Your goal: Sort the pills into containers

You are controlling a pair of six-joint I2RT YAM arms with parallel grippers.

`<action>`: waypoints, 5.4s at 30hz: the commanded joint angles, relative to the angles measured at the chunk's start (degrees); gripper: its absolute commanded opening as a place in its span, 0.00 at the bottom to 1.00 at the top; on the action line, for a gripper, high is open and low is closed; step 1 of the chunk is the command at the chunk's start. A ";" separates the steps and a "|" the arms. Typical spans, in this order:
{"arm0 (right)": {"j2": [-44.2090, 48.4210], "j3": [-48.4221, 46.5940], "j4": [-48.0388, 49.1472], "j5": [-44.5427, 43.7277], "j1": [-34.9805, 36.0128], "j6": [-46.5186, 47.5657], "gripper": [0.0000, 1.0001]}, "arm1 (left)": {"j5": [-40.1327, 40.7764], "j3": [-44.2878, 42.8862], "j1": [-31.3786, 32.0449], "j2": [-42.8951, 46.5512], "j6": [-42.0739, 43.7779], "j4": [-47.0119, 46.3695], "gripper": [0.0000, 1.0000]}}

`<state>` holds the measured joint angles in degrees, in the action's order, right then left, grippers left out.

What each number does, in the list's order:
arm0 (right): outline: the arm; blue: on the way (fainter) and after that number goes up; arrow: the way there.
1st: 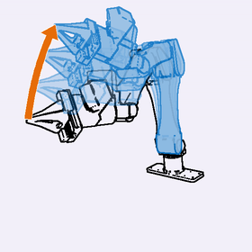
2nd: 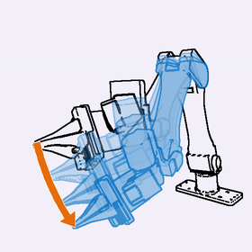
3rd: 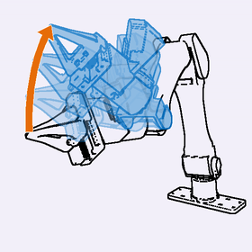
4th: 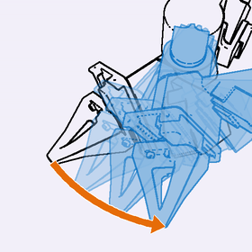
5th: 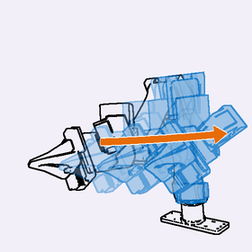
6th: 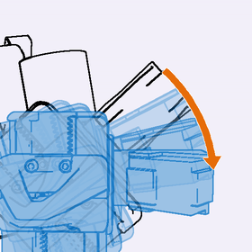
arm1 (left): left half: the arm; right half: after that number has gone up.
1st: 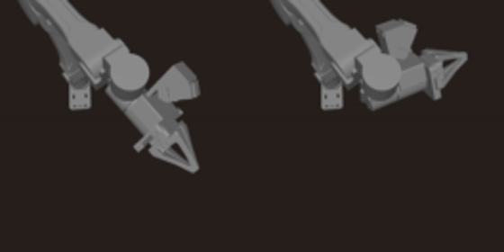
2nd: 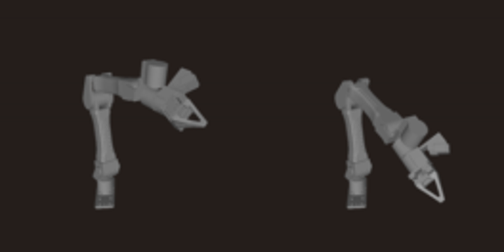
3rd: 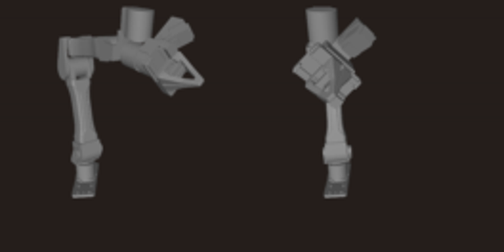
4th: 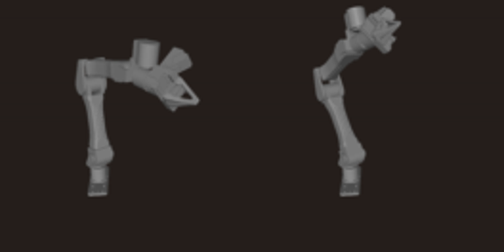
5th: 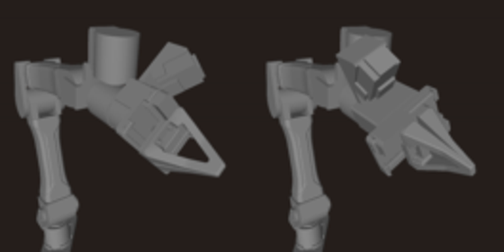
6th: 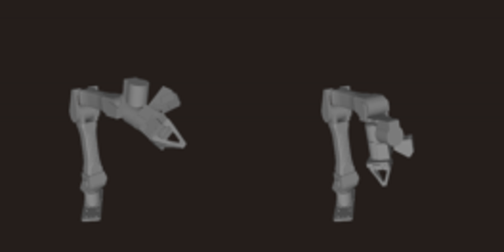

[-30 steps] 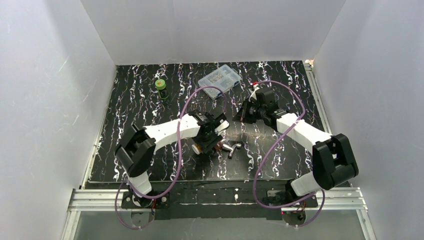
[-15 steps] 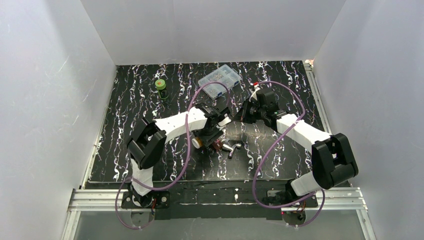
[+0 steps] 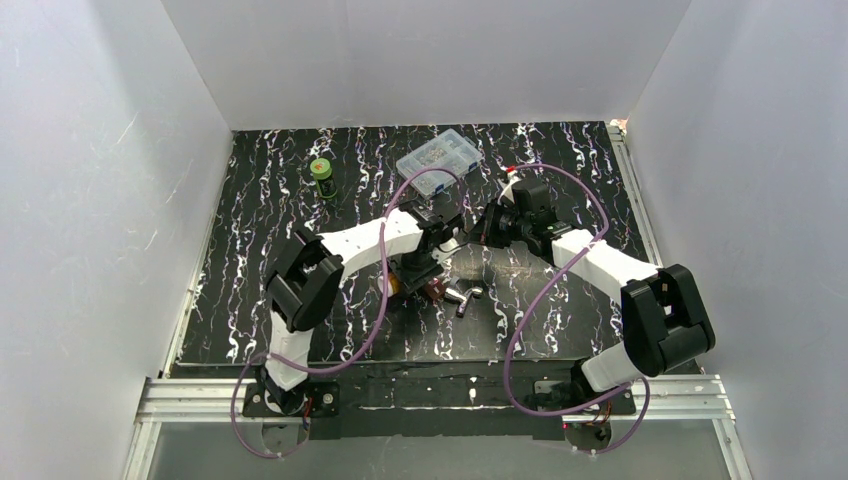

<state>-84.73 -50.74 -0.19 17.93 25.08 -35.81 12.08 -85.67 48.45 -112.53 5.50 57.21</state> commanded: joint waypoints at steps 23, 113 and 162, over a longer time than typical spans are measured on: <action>1.32 0.97 3.17 0.70 -0.65 -0.08 0.05 | 4.84 -14.06 2.71 -8.60 4.89 14.42 0.00; 1.66 1.43 4.84 1.67 -0.67 -0.92 0.05 | 22.61 -8.17 15.30 -7.18 27.66 6.98 0.00; -2.00 -0.03 4.81 2.20 0.41 -0.17 0.05 | 10.04 6.63 3.37 8.53 2.26 -6.70 0.00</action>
<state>-85.97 -48.23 2.76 20.71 25.15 -36.25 24.45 -81.19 53.45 -111.09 11.64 52.60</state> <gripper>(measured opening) 0.053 0.510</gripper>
